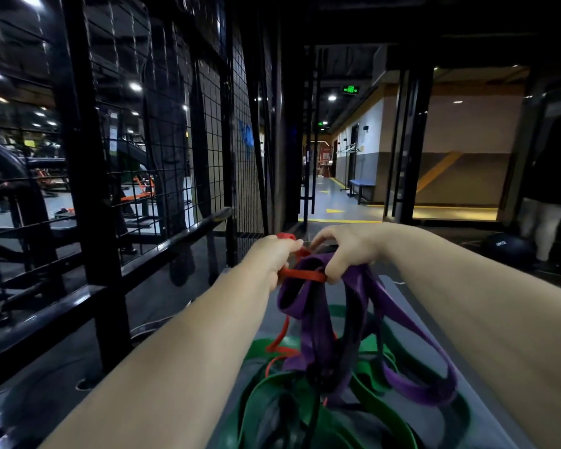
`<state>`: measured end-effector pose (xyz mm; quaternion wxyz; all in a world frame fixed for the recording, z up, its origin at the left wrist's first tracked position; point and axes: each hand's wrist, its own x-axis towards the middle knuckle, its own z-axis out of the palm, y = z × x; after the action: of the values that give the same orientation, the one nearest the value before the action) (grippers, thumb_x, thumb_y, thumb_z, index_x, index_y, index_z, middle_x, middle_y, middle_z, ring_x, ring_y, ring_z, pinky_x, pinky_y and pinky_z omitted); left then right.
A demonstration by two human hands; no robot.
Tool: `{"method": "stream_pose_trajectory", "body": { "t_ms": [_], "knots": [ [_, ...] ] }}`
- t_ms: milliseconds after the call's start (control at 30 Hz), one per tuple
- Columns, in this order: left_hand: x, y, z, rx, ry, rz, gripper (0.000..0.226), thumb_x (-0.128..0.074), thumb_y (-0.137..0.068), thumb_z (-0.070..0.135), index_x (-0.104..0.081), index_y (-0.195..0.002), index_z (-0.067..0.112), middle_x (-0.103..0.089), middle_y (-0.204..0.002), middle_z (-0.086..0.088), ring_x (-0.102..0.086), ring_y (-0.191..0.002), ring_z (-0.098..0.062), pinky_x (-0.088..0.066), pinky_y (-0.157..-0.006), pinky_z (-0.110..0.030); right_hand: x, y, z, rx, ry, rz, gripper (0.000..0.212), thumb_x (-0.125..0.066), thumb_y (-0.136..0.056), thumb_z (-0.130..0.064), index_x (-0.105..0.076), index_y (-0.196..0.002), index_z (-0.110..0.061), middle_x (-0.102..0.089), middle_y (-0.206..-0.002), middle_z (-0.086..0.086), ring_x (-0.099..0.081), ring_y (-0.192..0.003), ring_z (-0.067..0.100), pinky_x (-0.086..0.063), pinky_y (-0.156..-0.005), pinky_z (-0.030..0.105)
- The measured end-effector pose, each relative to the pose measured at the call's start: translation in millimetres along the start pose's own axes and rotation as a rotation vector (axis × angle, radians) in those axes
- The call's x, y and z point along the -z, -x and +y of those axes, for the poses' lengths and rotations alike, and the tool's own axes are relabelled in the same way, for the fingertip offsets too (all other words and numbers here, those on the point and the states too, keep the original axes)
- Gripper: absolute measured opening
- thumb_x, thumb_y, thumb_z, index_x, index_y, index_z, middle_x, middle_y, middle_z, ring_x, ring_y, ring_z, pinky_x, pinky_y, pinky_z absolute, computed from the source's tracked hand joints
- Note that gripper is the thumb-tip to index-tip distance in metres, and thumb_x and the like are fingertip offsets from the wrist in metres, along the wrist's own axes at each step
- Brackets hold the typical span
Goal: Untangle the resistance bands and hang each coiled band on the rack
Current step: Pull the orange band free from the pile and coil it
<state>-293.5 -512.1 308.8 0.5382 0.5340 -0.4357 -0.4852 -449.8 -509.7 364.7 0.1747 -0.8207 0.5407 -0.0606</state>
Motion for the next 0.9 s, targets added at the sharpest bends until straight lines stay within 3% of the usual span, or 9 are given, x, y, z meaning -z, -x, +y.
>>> {"method": "stream_pose_trajectory", "body": {
  "t_ms": [100, 167, 300, 400, 467, 567, 667, 767, 900],
  "knots": [
    [7.1, 0.0, -8.5, 0.005, -0.056, 0.034, 0.009, -0.057, -0.089, 0.014, -0.064, -0.093, 0.016, -0.064, -0.084, -0.011, -0.057, -0.072, -0.023, -0.044, -0.065, -0.031, -5.0, 1.9, 7.1, 0.085, -0.381, 0.044, 0.060, -0.087, -0.065, -0.012, -0.060, -0.118, -0.023, -0.062, -0.113, 0.004, -0.064, -0.091, 0.018, -0.053, -0.078, 0.032],
    [12.0, 0.5, -10.9, 0.032, -0.110, 0.038, 0.014, -0.052, -0.092, 0.017, -0.065, -0.086, 0.018, -0.063, -0.072, -0.008, -0.055, -0.059, -0.020, -0.038, -0.054, -0.023, -11.2, -1.1, 11.2, 0.109, -0.575, 0.114, 0.060, -0.088, -0.053, -0.009, -0.065, -0.105, -0.026, -0.065, -0.110, 0.011, -0.068, -0.087, 0.028, -0.058, -0.081, 0.042],
    [18.0, -3.5, -4.5, 0.066, -0.030, 0.060, 0.015, -0.057, -0.094, 0.017, -0.058, -0.079, 0.017, -0.055, -0.060, 0.001, -0.044, -0.043, -0.008, -0.028, -0.038, -0.014, -16.5, -6.8, 9.4, 0.109, -0.362, 0.220, 0.053, -0.077, -0.058, -0.010, -0.059, -0.103, -0.031, -0.064, -0.096, 0.013, -0.058, -0.069, 0.021, -0.049, -0.062, 0.032],
    [20.2, -3.9, -0.7, 0.082, 0.047, 0.032, 0.020, -0.063, -0.091, 0.021, -0.058, -0.073, 0.015, -0.056, -0.058, 0.006, -0.048, -0.047, -0.006, -0.034, -0.042, -0.018, -15.8, -3.8, 4.5, 0.005, 0.018, 0.123, 0.063, -0.075, -0.067, -0.014, -0.046, -0.122, -0.024, -0.060, -0.095, 0.001, -0.059, -0.079, 0.019, -0.047, -0.063, 0.029],
    [21.6, -3.3, -4.0, 0.149, 0.068, 0.022, 0.025, -0.062, -0.091, 0.026, -0.056, -0.069, 0.016, -0.053, -0.058, 0.005, -0.048, -0.045, -0.008, -0.036, -0.042, -0.018, -18.3, -3.2, 0.5, 0.030, 0.062, 0.154, 0.058, -0.076, -0.064, -0.015, -0.050, -0.116, -0.021, -0.062, -0.094, 0.003, -0.062, -0.081, 0.020, -0.051, -0.065, 0.031],
    [22.0, -3.2, -11.6, 0.151, -0.009, -0.009, 0.032, -0.055, -0.095, 0.024, -0.051, -0.065, 0.015, -0.049, -0.050, 0.002, -0.042, -0.035, -0.011, -0.028, -0.031, -0.009, -17.9, -1.8, -3.0, 0.164, -0.095, 0.280, 0.042, -0.074, -0.066, -0.008, -0.056, -0.102, -0.022, -0.065, -0.086, 0.003, -0.060, -0.069, 0.015, -0.050, -0.059, 0.029],
    [21.7, 6.1, -14.3, 0.140, -0.096, -0.046, 0.039, -0.048, -0.099, 0.017, -0.046, -0.060, 0.010, -0.045, -0.031, 0.000, -0.039, -0.020, -0.010, -0.025, -0.026, -0.010, -16.7, -2.1, 2.3, 0.225, -0.304, 0.320, 0.039, -0.072, -0.069, -0.006, -0.059, -0.101, -0.024, -0.068, -0.085, 0.006, -0.065, -0.071, 0.020, -0.057, -0.071, 0.038],
    [25.3, 0.3, -22.6, 0.211, 0.055, -0.017, 0.041, -0.052, -0.098, 0.023, -0.048, -0.058, 0.013, -0.047, -0.038, 0.001, -0.041, -0.032, -0.013, -0.029, -0.036, -0.018, -23.0, -8.0, 9.6, 0.270, -0.533, 0.324, 0.041, -0.071, -0.057, -0.012, -0.062, -0.095, -0.025, -0.069, -0.086, 0.011, -0.067, -0.078, 0.036, -0.056, -0.080, 0.053],
    [28.8, 5.0, -28.4, 0.123, 0.185, 0.035, 0.031, -0.060, -0.092, 0.022, -0.059, -0.062, 0.013, -0.055, -0.049, -0.002, -0.045, -0.036, -0.015, -0.036, -0.041, -0.018, -25.9, -17.3, 16.3, 0.199, -0.706, 0.314, 0.047, -0.072, -0.045, -0.017, -0.065, -0.091, -0.019, -0.070, -0.083, 0.014, -0.068, -0.081, 0.037, -0.055, -0.084, 0.055]
  ]
}}
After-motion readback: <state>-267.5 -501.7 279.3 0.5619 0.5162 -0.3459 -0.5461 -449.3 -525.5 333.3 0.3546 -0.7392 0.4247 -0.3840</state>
